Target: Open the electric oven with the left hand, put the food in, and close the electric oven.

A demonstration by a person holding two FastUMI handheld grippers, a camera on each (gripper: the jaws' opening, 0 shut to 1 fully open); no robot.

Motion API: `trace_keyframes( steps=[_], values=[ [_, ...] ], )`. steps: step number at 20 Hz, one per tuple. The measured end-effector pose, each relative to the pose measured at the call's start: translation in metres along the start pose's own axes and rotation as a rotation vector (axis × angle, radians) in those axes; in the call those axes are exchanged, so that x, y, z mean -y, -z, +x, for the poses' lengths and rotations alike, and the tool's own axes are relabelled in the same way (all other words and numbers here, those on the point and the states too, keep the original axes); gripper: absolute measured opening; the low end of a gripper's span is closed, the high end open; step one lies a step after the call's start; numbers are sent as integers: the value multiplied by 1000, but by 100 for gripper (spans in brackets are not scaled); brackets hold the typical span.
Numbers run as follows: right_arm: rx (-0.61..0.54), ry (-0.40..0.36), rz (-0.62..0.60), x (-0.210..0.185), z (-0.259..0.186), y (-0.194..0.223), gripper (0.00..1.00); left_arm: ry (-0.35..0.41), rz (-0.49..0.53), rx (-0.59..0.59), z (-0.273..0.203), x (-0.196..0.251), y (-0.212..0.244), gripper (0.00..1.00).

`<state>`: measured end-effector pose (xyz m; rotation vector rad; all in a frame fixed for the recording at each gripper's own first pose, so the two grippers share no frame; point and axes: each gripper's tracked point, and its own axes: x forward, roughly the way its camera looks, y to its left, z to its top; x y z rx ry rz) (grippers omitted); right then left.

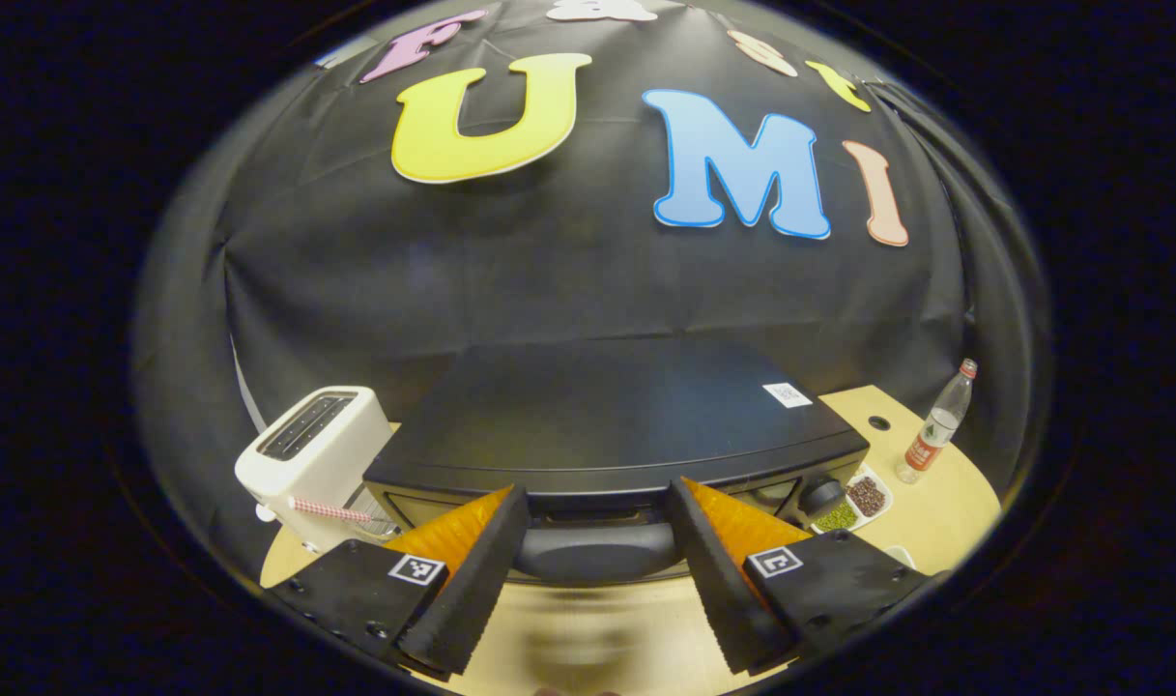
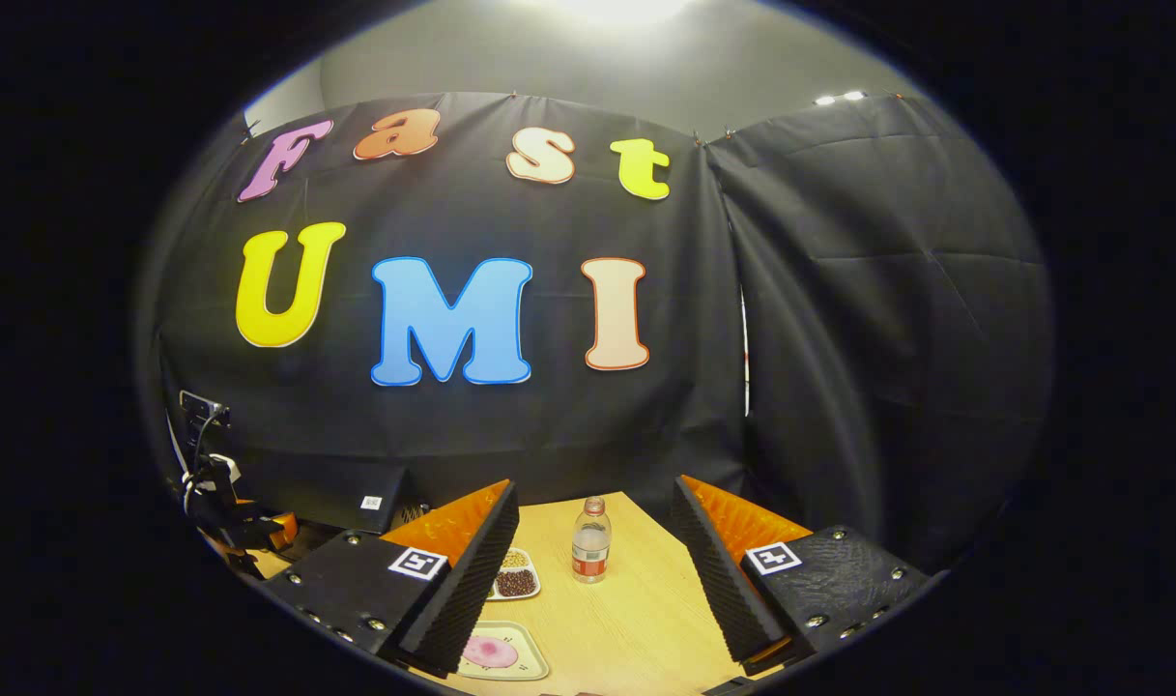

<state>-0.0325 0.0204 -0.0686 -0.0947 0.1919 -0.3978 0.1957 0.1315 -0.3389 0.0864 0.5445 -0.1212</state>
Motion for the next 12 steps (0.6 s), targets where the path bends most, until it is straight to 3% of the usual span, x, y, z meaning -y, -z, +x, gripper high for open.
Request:
trace_keyframes(
  steps=[2, 3, 4, 5, 7, 12],
  values=[
    [-1, -8, 9, -5, 0, -1, 96, 2, -6, -5, -2, 2, 2, 92],
    [-1, -14, 9, -9, 0, -3, 96, 2, -8, -6, -6, 1, 5, 92],
    [-2, -20, 9, -11, 0, -3, 96, 3, -4, -7, -11, 2, 7, 99],
    [-4, -26, 10, -13, 0, -4, 96, 4, -2, -10, -17, 3, 12, 93],
    [-16, -33, 14, -16, 0, -1, 96, 6, -4, -25, -30, 4, 23, 100],
    [-30, -43, 19, -14, -5, 1, 97, 9, 27, -65, -57, 8, 58, 100]
  ],
)
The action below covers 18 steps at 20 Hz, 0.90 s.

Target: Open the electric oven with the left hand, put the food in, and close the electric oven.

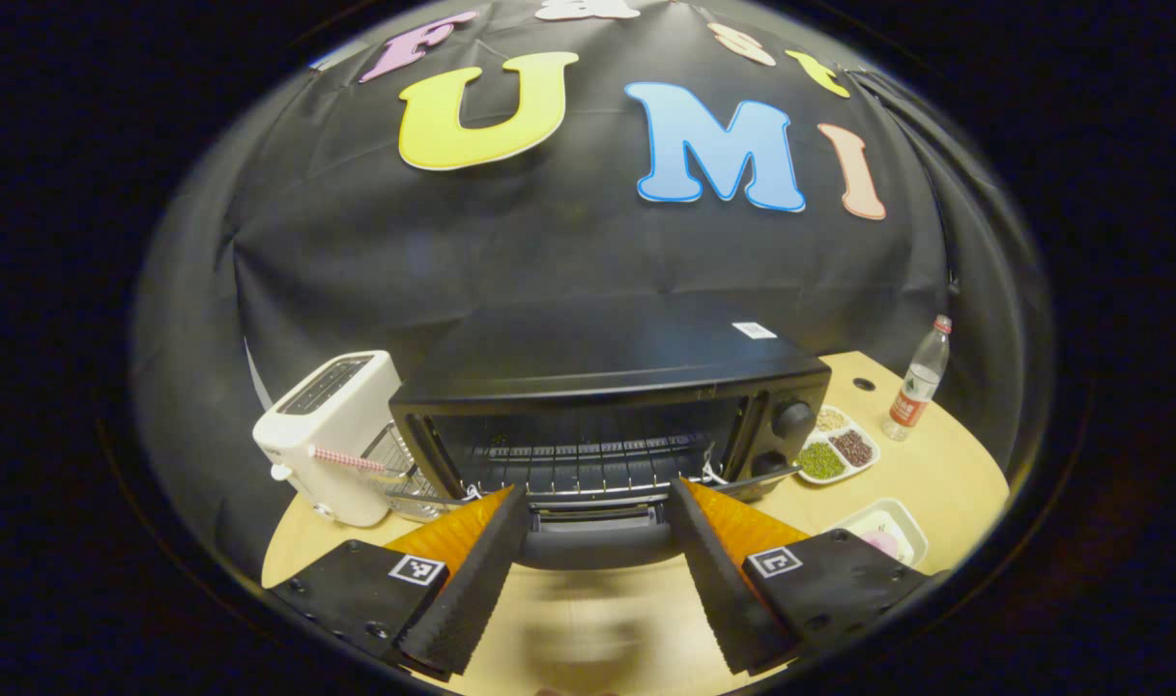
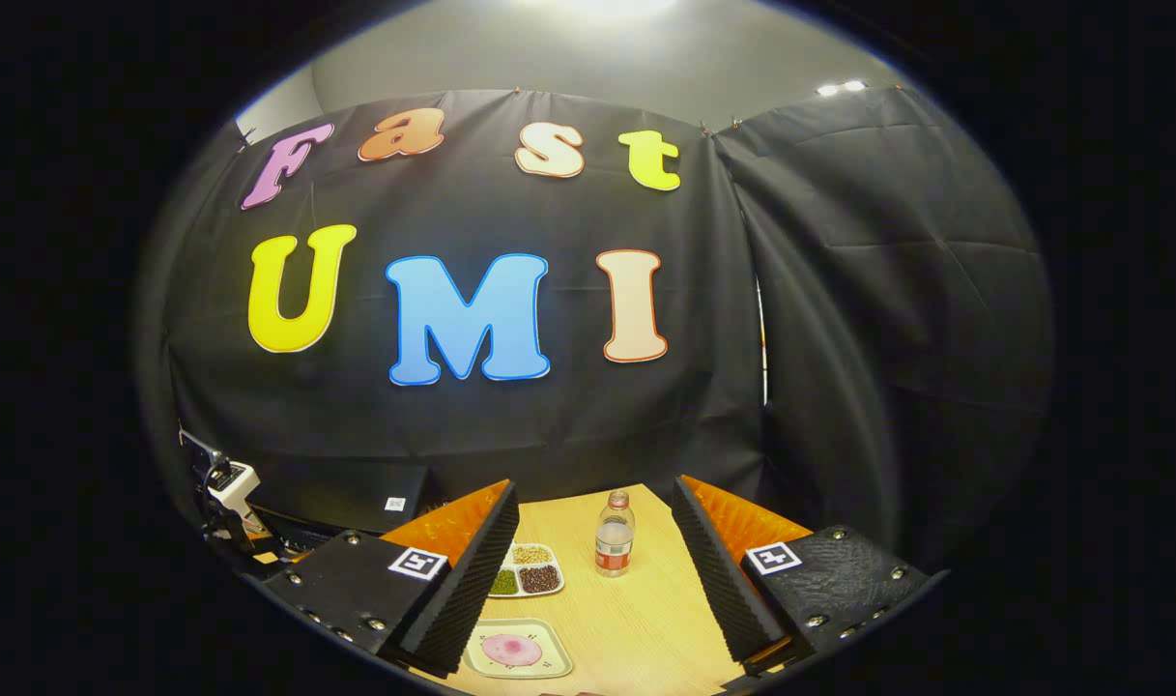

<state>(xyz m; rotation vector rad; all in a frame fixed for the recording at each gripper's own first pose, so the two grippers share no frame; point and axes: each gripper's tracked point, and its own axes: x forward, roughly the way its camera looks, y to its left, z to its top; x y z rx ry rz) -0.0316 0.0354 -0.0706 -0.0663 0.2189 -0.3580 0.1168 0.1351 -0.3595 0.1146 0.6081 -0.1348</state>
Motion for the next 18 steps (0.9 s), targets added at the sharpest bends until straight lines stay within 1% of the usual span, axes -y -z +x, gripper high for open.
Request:
trace_keyframes(
  steps=[1, 3, 4, 5, 6, 7, 10, 12, 14, 15, 17, 18],
  values=[
    [-6, 0, -3, 1, -1, 1, 96, 2, -9, -11, -4, 1, 8, 96],
    [-12, -3, -6, 2, -2, 3, 97, 10, -31, -24, -10, 2, 20, 100],
    [-17, -5, -7, 2, -2, 6, 97, 13, -37, -33, -11, 1, 26, 98],
    [-23, -11, -4, 0, -2, 7, 97, 17, -41, -37, -14, 1, 33, 98],
    [-28, -19, -1, -3, -4, 8, 96, 20, -46, -49, -16, 1, 39, 100],
    [-34, -19, -4, -5, -4, 10, 97, 22, -48, -66, -17, 1, 49, 98],
    [-60, -25, 9, -8, -6, 22, 96, 41, -74, -98, -20, 3, 68, 98],
    [-85, -22, 27, -9, -8, 31, 96, 50, -63, -108, -23, 3, 78, 100],
    [-108, -22, 34, -9, -9, 39, 97, 57, -57, -120, -22, 4, 89, 100],
    [-123, -23, 41, -9, -9, 43, 97, 58, -64, -125, -23, 4, 99, 98],
    [-161, -21, 50, -8, -10, 54, 97, 59, -78, -150, -22, 1, 113, 98],
    [-173, -21, 51, -8, -10, 58, 97, 53, -83, -158, -21, -2, 117, 100]
  ],
)
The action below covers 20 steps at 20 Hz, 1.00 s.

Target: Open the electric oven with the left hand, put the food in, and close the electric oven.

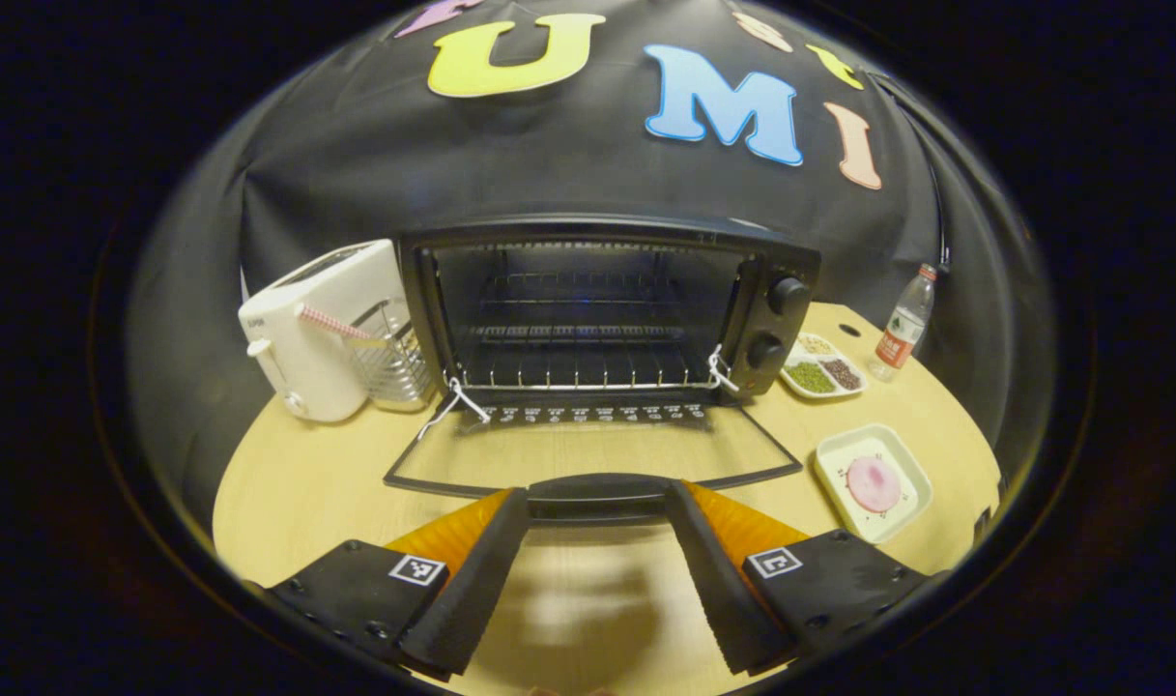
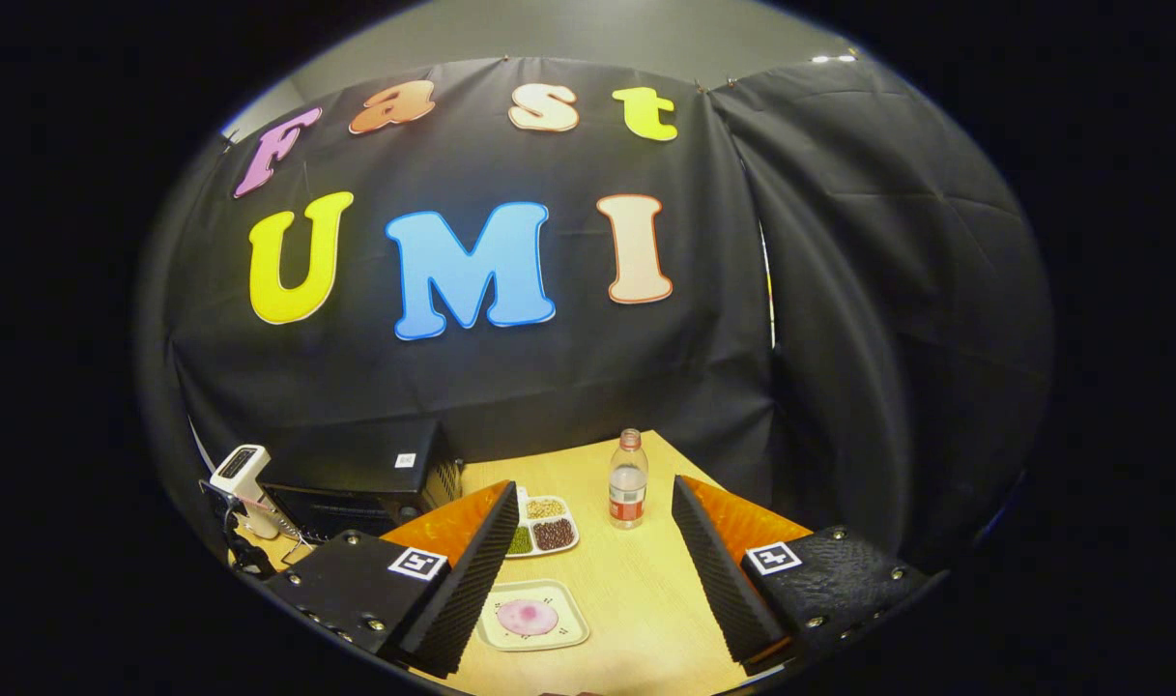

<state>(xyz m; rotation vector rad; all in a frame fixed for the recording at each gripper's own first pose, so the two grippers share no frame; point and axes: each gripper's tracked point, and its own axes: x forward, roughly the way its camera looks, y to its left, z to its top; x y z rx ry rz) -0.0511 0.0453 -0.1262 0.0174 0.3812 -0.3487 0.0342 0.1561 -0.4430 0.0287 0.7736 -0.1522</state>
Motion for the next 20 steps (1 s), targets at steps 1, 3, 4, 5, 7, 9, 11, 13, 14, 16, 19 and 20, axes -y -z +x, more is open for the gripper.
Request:
trace_keyframes(
  steps=[1, 3, 4, 5, 7, 9, 11, 13, 14, 16, 19, 20],
  values=[
    [-6, -2, -1, 0, 0, 2, 97, -4, -2, -6, -1, -3, 4, 100],
    [-21, -18, -12, -2, 2, 8, 97, -2, -9, 48, -10, -4, -10, 100],
    [-41, -35, -4, -3, 6, 15, 97, 4, -15, 79, -18, -2, -20, 98],
    [-71, -48, 6, -3, 10, 22, 97, 7, -19, 99, -28, -2, -31, 98],
    [-142, -91, 5, -5, 20, 42, 97, 18, -20, 170, -54, 2, -62, 100],
    [-245, -156, 3, -11, 31, 68, 97, 29, -8, 250, -80, 10, -97, 98],
    [-365, -214, 20, -16, 39, 97, 97, 17, 14, 328, -106, 12, -126, 92],
    [-480, -247, 40, -16, 45, 124, 98, 20, 4, 394, -131, 16, -149, 97],
    [-533, -251, 41, -15, 50, 137, 98, 26, -14, 424, -146, 19, -158, 100],
    [-619, -234, 5, -9, 62, 167, 98, 23, -39, 476, -170, 18, -177, 100],
    [-711, -201, -77, 6, 81, 204, 98, 23, -60, 562, -204, 14, -203, 100],
    [-744, -189, -104, 9, 87, 218, 98, 26, -62, 585, -215, 14, -210, 100]
  ],
)
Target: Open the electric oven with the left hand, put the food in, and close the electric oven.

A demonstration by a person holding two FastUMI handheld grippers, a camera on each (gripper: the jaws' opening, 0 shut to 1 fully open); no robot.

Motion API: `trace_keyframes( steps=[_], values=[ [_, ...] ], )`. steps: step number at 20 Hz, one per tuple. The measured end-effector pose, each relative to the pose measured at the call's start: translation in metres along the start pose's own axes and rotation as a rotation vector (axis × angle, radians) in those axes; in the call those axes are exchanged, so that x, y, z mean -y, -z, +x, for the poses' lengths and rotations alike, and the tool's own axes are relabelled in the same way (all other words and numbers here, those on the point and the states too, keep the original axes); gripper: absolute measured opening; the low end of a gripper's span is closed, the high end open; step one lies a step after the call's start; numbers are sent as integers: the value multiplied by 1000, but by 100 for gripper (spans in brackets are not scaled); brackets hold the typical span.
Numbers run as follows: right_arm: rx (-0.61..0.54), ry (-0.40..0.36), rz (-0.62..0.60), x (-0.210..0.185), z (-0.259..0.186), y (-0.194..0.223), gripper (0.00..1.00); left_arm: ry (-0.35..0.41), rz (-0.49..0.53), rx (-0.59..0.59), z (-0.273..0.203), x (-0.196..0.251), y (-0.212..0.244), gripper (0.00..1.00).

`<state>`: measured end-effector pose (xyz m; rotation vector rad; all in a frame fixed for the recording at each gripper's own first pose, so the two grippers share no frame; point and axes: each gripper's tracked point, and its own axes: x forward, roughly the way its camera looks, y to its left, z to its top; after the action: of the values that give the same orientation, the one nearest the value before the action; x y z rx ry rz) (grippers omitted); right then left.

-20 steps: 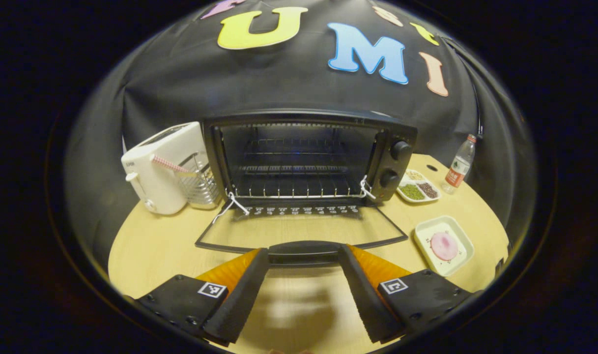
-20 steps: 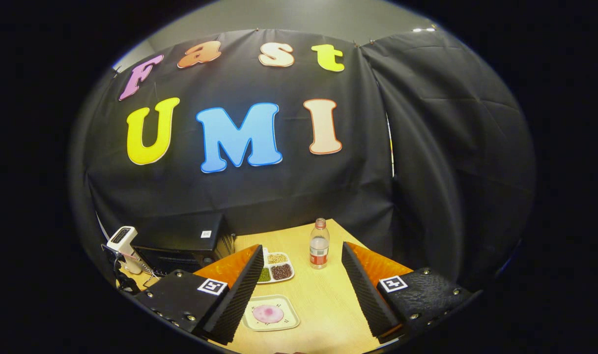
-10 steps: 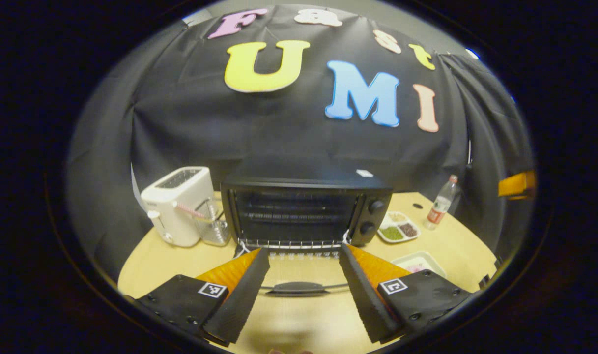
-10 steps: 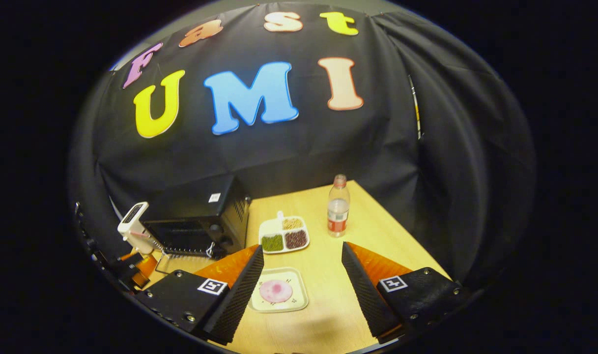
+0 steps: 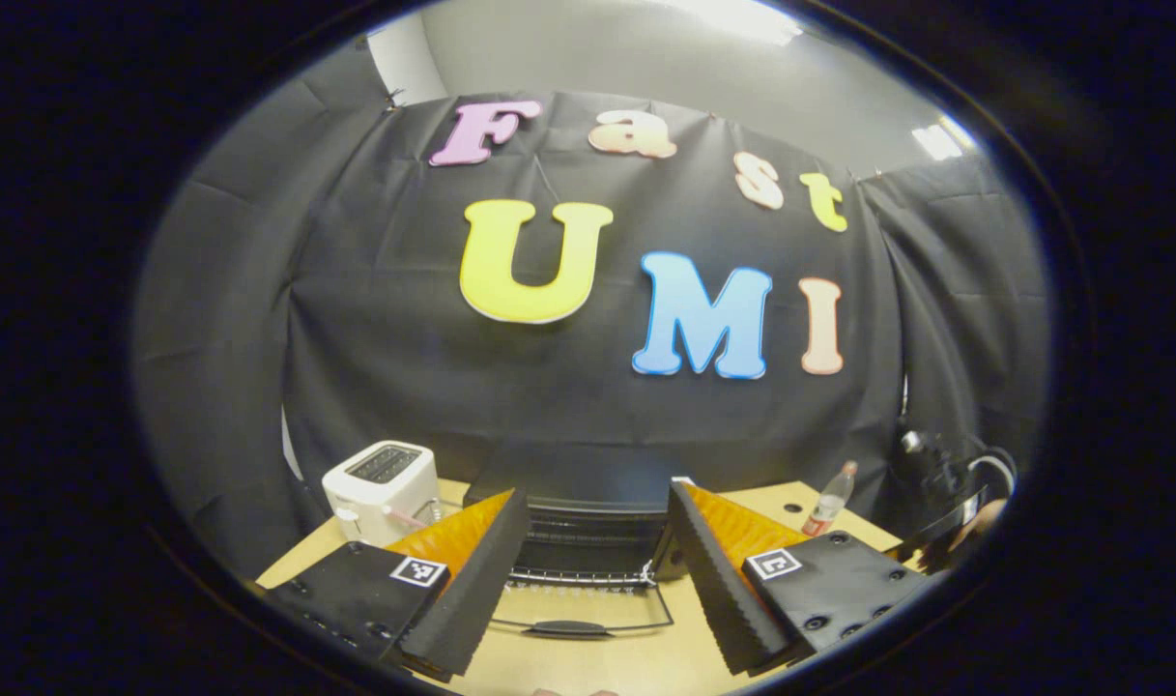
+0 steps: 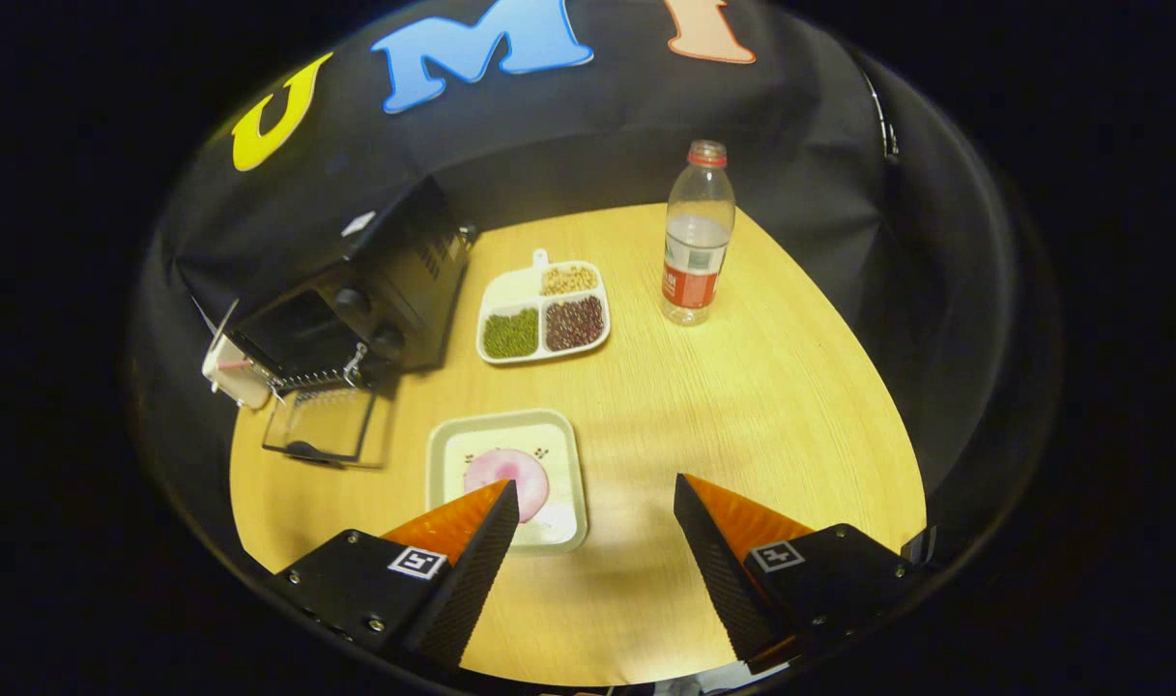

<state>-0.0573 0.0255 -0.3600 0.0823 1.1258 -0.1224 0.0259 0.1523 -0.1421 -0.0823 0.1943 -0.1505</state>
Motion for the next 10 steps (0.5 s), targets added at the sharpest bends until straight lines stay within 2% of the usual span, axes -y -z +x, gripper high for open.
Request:
trace_keyframes(
  steps=[2, 5, 6, 7, 10],
  values=[
    [-55, 27, -19, 7, 20, 9, 98, -13, 9, 28, -7, -5, -15, 97],
    [-108, 37, -42, 1, 37, 16, 98, -27, 13, 66, -17, -6, -36, 100],
    [-129, 40, -50, 1, 47, 19, 98, -23, 12, 74, -19, -4, -41, 97],
    [-145, 30, -50, -3, 53, 20, 97, -22, 15, 73, -21, -4, -41, 100],
    [-172, 46, -67, -2, 70, 25, 97, -29, 47, 66, -30, -8, -43, 100]
  ],
)
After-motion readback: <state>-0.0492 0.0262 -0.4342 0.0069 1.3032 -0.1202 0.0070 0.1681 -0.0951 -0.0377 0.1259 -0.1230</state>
